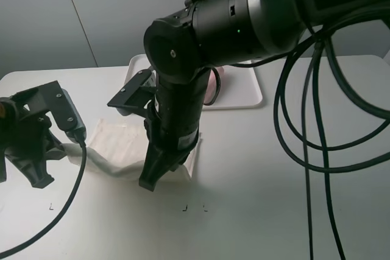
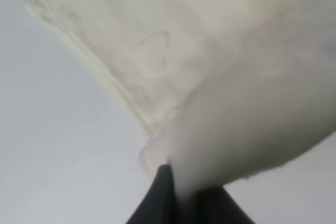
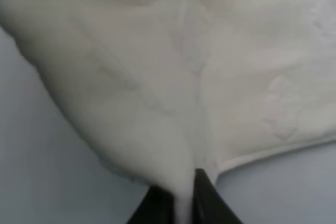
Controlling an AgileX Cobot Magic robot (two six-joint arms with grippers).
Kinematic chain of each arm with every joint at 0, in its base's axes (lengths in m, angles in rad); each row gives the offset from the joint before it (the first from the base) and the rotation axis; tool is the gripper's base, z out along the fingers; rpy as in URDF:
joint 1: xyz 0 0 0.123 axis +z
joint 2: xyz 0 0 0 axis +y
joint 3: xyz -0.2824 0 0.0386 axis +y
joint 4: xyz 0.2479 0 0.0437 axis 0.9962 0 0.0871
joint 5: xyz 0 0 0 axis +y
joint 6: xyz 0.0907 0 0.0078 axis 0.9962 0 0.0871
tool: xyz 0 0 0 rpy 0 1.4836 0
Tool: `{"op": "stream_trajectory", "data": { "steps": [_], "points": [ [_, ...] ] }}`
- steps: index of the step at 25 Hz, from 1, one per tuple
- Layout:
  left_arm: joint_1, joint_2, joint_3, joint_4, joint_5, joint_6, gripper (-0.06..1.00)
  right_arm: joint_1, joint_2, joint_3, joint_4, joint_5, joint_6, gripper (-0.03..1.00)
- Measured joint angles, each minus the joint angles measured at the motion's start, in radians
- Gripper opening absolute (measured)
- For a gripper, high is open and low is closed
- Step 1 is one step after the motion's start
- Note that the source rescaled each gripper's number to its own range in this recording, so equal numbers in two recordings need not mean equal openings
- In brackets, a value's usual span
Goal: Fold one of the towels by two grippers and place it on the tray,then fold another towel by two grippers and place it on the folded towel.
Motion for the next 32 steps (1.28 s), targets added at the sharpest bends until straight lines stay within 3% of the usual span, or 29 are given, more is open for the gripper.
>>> {"op": "stream_trajectory", "data": {
  "steps": [7, 9, 11, 13, 14, 15, 16, 19, 26, 32],
  "points": [
    [0.000, 0.000, 0.000, 0.002, -0.123, -0.130, 0.04, -0.036, 0.000, 0.000, -0.103, -0.054, 0.181, 0.00],
    [0.000, 0.000, 0.000, 0.006, -0.148, -0.149, 0.09, -0.043, 0.000, 0.000, -0.140, -0.071, 0.218, 0.03],
    [0.007, 0.000, 0.000, 0.006, -0.173, -0.158, 0.23, -0.051, 0.000, 0.000, -0.155, -0.099, 0.237, 0.20],
    [0.031, 0.000, 0.000, 0.006, -0.204, -0.187, 0.46, -0.058, 0.000, 0.000, -0.161, -0.140, 0.267, 0.53],
    [0.047, 0.000, 0.000, 0.006, -0.225, -0.210, 0.63, -0.058, 0.000, 0.000, -0.163, -0.160, 0.297, 0.75],
    [0.063, 0.000, 0.000, 0.006, -0.249, -0.232, 0.79, -0.060, 0.000, 0.000, -0.169, -0.177, 0.320, 0.89],
    [0.084, 0.000, 0.000, 0.006, -0.270, -0.260, 0.90, -0.060, 0.000, 0.000, -0.176, -0.189, 0.342, 0.95],
    [0.139, 0.000, 0.000, 0.006, -0.296, -0.301, 0.98, -0.060, 0.000, 0.000, -0.182, -0.215, 0.370, 1.00],
    [0.159, 0.000, 0.000, 0.002, -0.296, -0.312, 0.99, -0.083, 0.000, 0.000, -0.172, -0.224, 0.399, 1.00],
    [0.159, 0.073, -0.109, 0.000, -0.142, -0.412, 0.99, -0.197, 0.000, 0.000, 0.009, -0.160, 0.354, 1.00]
  ]
}}
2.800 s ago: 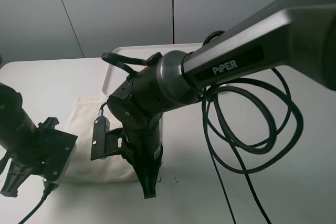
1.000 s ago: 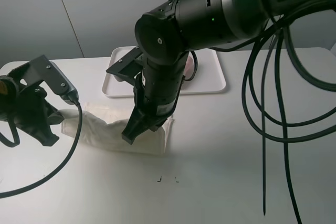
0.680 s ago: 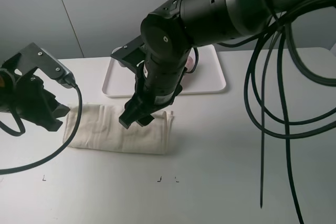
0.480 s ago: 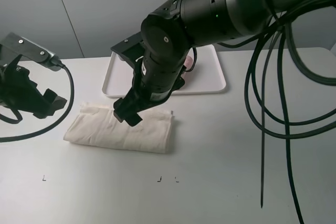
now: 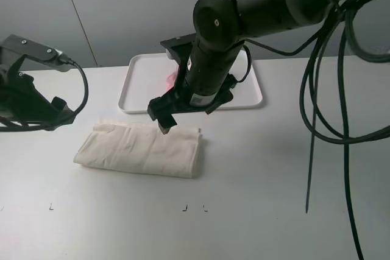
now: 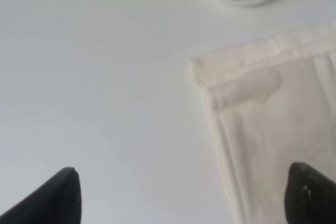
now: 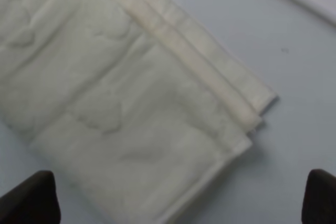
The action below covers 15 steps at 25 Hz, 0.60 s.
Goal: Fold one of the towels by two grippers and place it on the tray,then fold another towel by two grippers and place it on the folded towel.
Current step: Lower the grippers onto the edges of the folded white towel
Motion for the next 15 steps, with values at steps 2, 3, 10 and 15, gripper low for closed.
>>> {"op": "stream_trajectory", "data": {
  "steps": [2, 3, 10, 15],
  "points": [
    [0.000, 0.054, -0.069, -0.001, 0.090, -0.050, 0.99, -0.030, 0.000, 0.000, 0.025, 0.033, -0.018, 1.00],
    [0.000, 0.086, -0.108, -0.001, 0.128, -0.077, 0.99, -0.037, 0.000, 0.000, 0.027, 0.047, -0.026, 1.00],
    [0.000, 0.304, -0.323, -0.015, 0.394, -0.204, 0.99, -0.042, 0.000, 0.000, 0.044, 0.083, -0.054, 1.00],
    [0.000, 0.414, -0.383, -0.022, 0.429, -0.219, 0.99, -0.042, 0.000, 0.000, 0.046, 0.090, -0.058, 1.00]
  ]
}}
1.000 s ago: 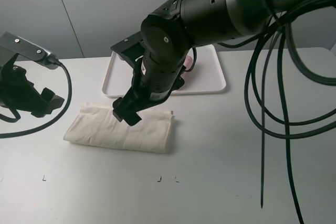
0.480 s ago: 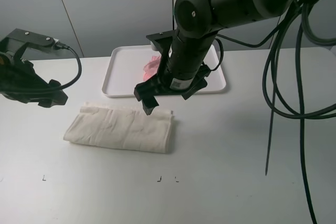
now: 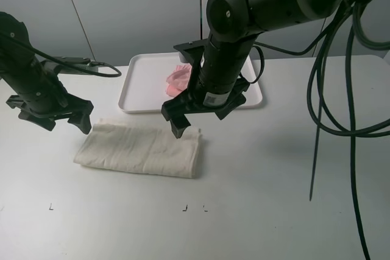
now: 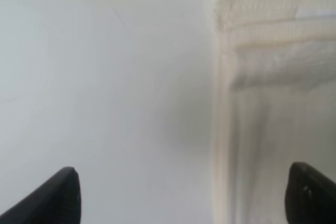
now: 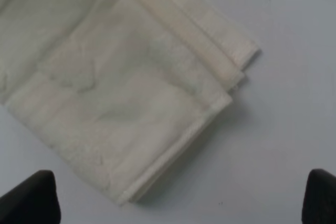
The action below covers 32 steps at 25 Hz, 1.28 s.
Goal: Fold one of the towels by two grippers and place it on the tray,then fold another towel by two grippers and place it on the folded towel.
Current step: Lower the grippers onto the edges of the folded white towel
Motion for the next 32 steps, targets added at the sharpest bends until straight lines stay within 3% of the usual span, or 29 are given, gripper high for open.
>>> {"op": "stream_trajectory", "data": {
  "steps": [9, 24, 32],
  "points": [
    [0.000, 0.119, -0.004, 0.010, -0.034, -0.038, 0.99, 0.000, 0.000, 0.000, 0.000, 0.001, -0.002, 1.00],
    [0.000, 0.123, -0.004, 0.026, -0.056, -0.049, 0.99, 0.000, 0.000, 0.000, -0.002, 0.003, -0.006, 1.00],
    [0.000, 0.123, -0.004, 0.089, -0.056, -0.102, 1.00, 0.000, 0.000, 0.000, -0.002, 0.010, -0.006, 1.00]
  ]
}}
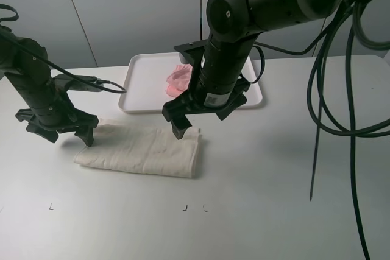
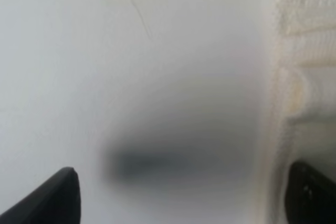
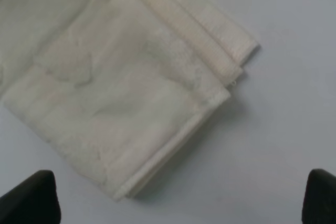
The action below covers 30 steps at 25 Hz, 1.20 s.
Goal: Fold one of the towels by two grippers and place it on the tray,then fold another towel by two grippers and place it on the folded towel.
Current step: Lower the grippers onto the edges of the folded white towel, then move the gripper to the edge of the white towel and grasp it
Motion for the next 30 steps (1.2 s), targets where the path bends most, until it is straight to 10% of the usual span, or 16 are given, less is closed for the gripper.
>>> {"op": "stream_trajectory", "data": {
  "steps": [30],
  "points": [
    [0.000, 0.042, -0.015, 0.001, 0.012, -0.028, 1.00, 0.000, 0.026, 0.000, 0.000, -0.011, 0.033, 1.00]
  ]
}}
